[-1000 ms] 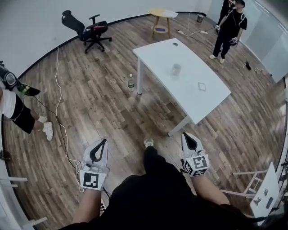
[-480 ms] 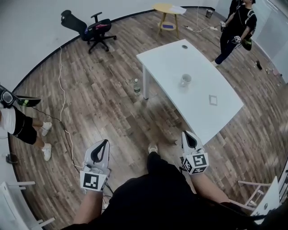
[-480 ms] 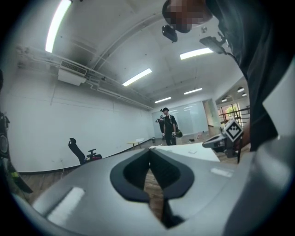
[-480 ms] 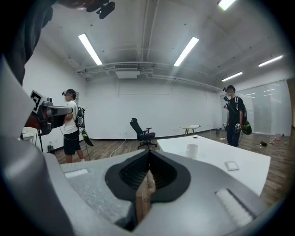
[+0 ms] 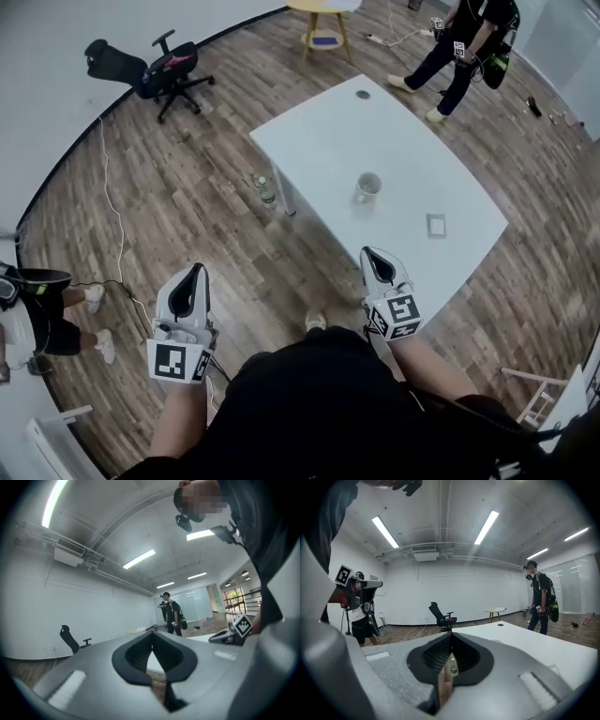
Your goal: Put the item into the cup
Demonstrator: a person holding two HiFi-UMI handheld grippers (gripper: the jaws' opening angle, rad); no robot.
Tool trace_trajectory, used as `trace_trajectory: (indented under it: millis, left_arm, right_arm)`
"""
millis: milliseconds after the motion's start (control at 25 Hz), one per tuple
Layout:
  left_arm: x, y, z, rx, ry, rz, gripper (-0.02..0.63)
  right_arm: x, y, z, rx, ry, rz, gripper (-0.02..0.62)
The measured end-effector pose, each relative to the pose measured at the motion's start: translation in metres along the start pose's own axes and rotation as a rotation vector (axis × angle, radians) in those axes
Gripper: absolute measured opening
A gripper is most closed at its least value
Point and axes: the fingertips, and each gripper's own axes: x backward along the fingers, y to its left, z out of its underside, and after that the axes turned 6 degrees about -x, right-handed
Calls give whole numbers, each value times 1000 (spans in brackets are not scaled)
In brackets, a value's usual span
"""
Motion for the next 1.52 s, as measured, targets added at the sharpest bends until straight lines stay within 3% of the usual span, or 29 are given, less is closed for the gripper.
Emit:
trace_trajectory:
  millis: [400,680,1080,1520]
  left_arm:
    - [-63,9,3,-19,20,62,0]
    - [-117,24,12,-30,-15,166,0]
    - [-244,32,15,-15,-106,457,0]
    - [-373,-16,5,-17,-187,866,0]
  right_arm:
    - [-41,-38,-3,-32,-6,46,2]
    - [-48,-59,-6,-35,-18,158,2]
    - [-58,-102,-19,-69,-27,436,2]
    - [-66,-121,-20,-142,2,727,2]
